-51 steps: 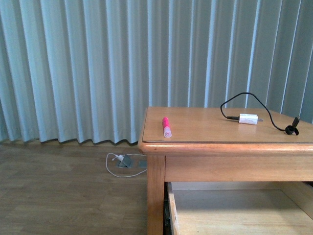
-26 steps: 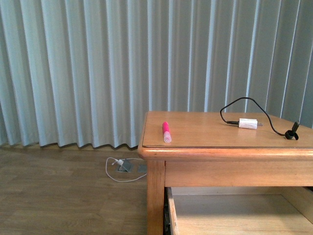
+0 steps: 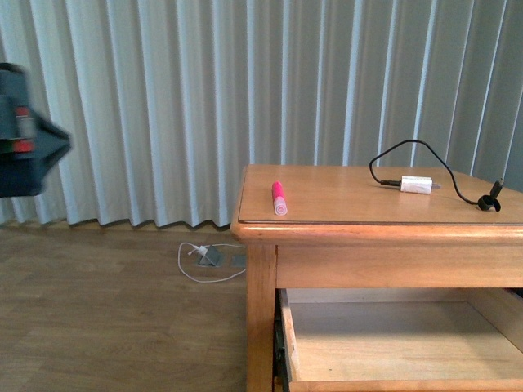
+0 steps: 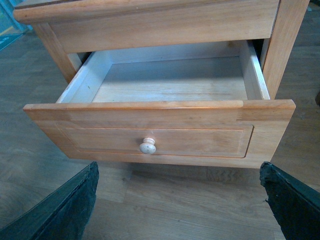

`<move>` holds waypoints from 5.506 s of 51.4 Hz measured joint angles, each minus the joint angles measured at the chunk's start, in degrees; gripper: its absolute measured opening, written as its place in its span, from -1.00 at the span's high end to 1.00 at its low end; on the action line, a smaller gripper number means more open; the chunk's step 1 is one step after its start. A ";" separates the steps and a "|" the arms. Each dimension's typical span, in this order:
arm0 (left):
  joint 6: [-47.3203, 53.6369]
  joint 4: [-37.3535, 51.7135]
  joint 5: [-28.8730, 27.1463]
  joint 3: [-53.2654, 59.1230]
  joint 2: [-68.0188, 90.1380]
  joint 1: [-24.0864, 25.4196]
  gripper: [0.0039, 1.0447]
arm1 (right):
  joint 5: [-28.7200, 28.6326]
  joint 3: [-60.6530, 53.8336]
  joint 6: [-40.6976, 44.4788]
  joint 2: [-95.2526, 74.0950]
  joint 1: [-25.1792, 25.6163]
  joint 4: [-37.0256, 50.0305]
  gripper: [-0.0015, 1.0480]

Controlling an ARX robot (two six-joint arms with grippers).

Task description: Place pink marker in drawer with both arms

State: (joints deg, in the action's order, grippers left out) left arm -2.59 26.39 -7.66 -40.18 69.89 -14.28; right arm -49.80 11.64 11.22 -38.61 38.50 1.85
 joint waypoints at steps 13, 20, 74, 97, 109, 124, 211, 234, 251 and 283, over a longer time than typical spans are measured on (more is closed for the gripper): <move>2.12 -5.86 -1.29 -27.12 27.32 -9.03 -0.89 | 0.00 0.00 0.00 0.00 0.00 0.00 -0.84; 2.78 -12.79 -4.92 -41.44 38.34 -11.61 -0.89 | 0.00 0.00 0.00 0.00 0.00 0.00 -0.84; 5.01 -32.70 -7.52 -65.68 55.39 -13.29 -0.24 | -0.02 0.00 0.00 0.00 0.00 0.00 -0.84; 7.43 -26.05 -3.39 -58.88 52.09 -12.57 0.73 | -0.02 0.00 0.00 0.00 0.00 0.00 -0.84; 10.29 -17.75 8.72 -50.16 46.95 -12.20 0.73 | -0.02 0.00 0.00 0.00 0.00 0.00 -0.84; 21.86 -15.19 25.42 -40.37 36.72 -12.74 0.73 | -0.02 0.00 0.00 0.00 0.00 0.00 -0.84; 22.51 -7.61 21.44 -36.83 49.62 -16.04 -0.46 | -0.02 0.00 0.00 0.00 0.00 0.00 -0.84; 14.32 2.01 3.87 -18.23 22.43 -11.54 -0.89 | -0.07 0.00 0.00 0.00 0.00 0.00 -0.84; 5.11 -2.29 -8.00 3.52 -7.21 -5.73 -0.89 | -0.04 0.00 0.00 0.00 0.00 0.00 -0.84; -8.66 -29.68 -17.90 26.36 -55.74 0.79 -0.89 | -0.07 0.00 0.00 0.00 0.00 0.00 -0.84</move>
State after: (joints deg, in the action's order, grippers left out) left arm -11.25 -3.29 -25.56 -13.82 14.15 -13.50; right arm -49.87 11.64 11.22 -38.61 38.50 1.85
